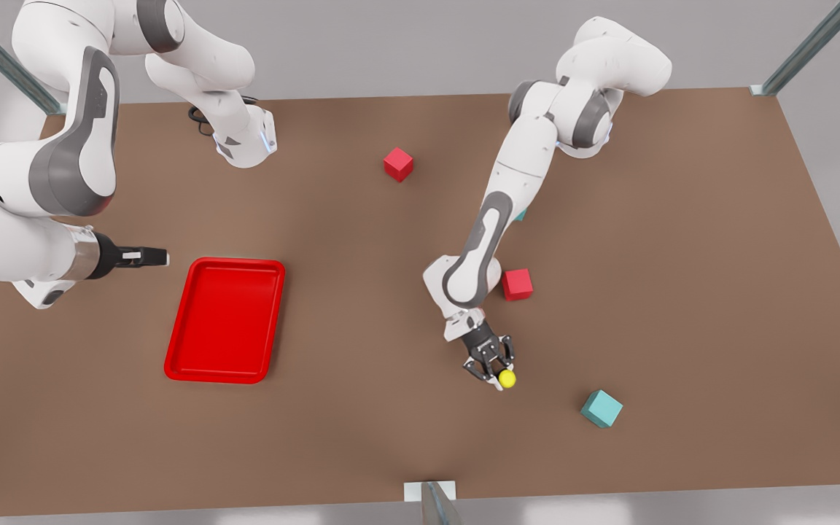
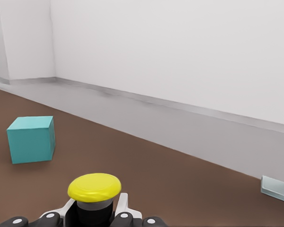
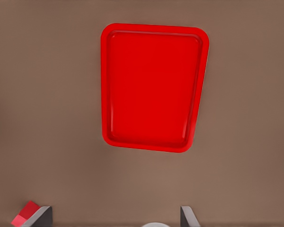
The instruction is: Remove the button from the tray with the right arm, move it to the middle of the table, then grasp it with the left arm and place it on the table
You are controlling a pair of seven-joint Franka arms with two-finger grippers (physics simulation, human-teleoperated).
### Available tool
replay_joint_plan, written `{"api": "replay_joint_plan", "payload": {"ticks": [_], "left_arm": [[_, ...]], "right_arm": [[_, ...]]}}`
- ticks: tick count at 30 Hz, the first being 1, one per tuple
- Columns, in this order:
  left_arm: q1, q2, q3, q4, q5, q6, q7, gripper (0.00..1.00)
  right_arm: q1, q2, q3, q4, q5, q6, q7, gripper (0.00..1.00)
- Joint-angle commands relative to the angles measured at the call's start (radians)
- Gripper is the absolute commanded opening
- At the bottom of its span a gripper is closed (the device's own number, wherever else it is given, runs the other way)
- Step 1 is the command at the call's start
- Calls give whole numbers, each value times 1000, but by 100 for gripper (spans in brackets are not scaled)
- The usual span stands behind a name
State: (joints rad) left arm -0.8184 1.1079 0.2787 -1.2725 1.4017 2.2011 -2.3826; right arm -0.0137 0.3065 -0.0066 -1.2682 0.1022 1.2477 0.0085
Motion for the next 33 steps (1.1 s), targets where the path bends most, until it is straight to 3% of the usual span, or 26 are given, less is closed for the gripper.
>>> {"api": "replay_joint_plan", "payload": {"ticks": [1, 6, 7, 8, 9, 29, 33], "left_arm": [[-1, 6, 0, -2, 56, -1, -477, 46], [1, 13, 0, -2, 88, -9, -477, 46], [1, 13, 0, -2, 88, -9, -478, 51], [-1, 13, 0, -2, 88, -9, -478, 93], [-1, 13, 0, -2, 88, -17, -478, 100], [-1, 6, 0, -1, 88, -15, -466, 100], [-1, -72, 0, -63, 91, -3, -406, 99]], "right_arm": [[0, -1, 0, 1, -1, -1, -1, 100], [1, -1, 0, 1, 1, -1, -1, 100], [1, -1, 0, 0, 1, -1, -1, 100], [1, -1, 0, 1, 1, -1, -1, 100], [1, -1, 0, 0, 1, -1, -1, 100], [3, -1, 0, 1, 1, -1, -1, 100], [3, -1, 0, 0, 1, -1, -1, 100]]}}
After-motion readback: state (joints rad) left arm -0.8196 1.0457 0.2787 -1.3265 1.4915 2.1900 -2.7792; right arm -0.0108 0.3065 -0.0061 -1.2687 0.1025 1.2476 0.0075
